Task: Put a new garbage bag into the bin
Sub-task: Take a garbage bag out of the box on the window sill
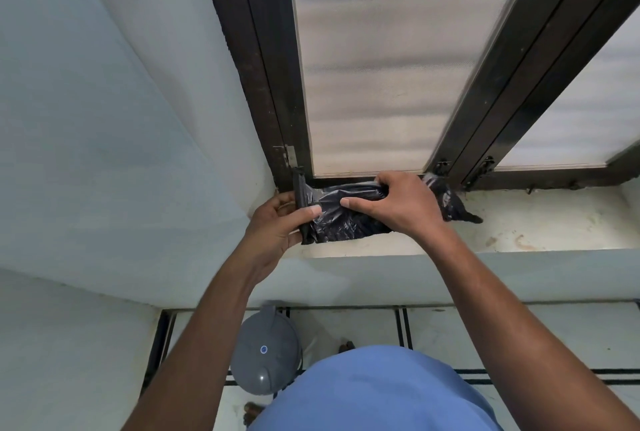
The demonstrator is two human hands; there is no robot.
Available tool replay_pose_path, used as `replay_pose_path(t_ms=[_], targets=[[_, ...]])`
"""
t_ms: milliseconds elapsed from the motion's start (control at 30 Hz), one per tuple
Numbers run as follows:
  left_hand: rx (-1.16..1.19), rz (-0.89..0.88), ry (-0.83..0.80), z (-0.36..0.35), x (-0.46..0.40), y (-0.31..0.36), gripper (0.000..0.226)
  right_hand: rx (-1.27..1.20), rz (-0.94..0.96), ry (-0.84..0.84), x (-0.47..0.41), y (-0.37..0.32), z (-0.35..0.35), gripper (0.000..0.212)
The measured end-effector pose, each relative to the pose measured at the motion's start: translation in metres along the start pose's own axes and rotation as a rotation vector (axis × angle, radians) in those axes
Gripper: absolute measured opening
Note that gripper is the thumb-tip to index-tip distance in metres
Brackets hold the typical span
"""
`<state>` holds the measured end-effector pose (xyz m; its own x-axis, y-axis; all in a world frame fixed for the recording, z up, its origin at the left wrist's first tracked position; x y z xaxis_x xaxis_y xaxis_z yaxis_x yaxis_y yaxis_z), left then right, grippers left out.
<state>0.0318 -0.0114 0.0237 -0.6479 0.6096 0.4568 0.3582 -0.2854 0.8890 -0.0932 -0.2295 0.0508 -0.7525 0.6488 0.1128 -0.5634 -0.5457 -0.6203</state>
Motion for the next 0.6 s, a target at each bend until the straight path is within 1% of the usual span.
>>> replay_pose_path(t_ms=[33,67,100,133,167,200,267,300,333,400,500,600], targets=[[-0.011,0.002,-0.004,-0.002,0.001,-0.001,0.034,0.045,0.020,0.001,0.001,-0.003,0.000,0.063],[-0.003,0.008,-0.012,-0.005,0.002,-0.002,0.026,0.052,0.052,0.004,0.002,-0.007,0.001,0.050],[0.010,0.016,-0.023,-0.008,0.003,-0.003,0.019,0.015,0.088,0.001,0.003,-0.012,0.001,0.045],[0.031,0.024,-0.030,-0.010,0.004,-0.003,0.015,-0.043,0.120,-0.020,0.005,-0.019,0.003,0.051],[0.042,0.028,-0.044,-0.013,0.006,-0.003,0.018,-0.101,0.138,-0.054,0.006,-0.025,0.003,0.060],[0.049,0.026,-0.065,-0.016,0.007,-0.002,0.027,-0.162,0.144,-0.107,0.007,-0.031,0.001,0.065],[0.061,0.020,-0.132,-0.023,0.009,0.000,0.046,-0.321,0.118,-0.241,0.009,-0.042,-0.007,0.066],[0.063,0.014,-0.150,-0.027,0.012,0.001,0.048,-0.392,0.100,-0.294,0.009,-0.043,-0.011,0.066],[0.056,0.002,-0.146,-0.028,0.014,0.004,0.044,-0.428,0.093,-0.325,0.010,-0.044,-0.014,0.067],[0.001,-0.038,-0.115,-0.027,0.018,0.007,0.035,-0.431,0.117,-0.334,0.011,-0.045,-0.016,0.064],[-0.029,-0.043,-0.021,-0.017,0.022,0.007,0.033,-0.431,0.141,-0.296,0.011,-0.039,-0.014,0.064],[-0.004,-0.010,0.022,-0.008,0.024,0.002,0.030,-0.438,0.098,-0.296,0.010,-0.028,-0.012,0.054]])
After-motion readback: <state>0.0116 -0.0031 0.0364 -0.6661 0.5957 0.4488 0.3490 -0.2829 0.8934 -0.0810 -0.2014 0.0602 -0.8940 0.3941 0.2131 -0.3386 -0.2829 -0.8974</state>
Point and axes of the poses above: each hand's wrist, its own x-axis away from the middle knuckle, its own z-axis out of the back of the hand, y = z × x, the point moved 5 cm from there along -x, towards the middle knuckle, and after that the axes turned 9 degrees about -x, right-handed, at the moved point
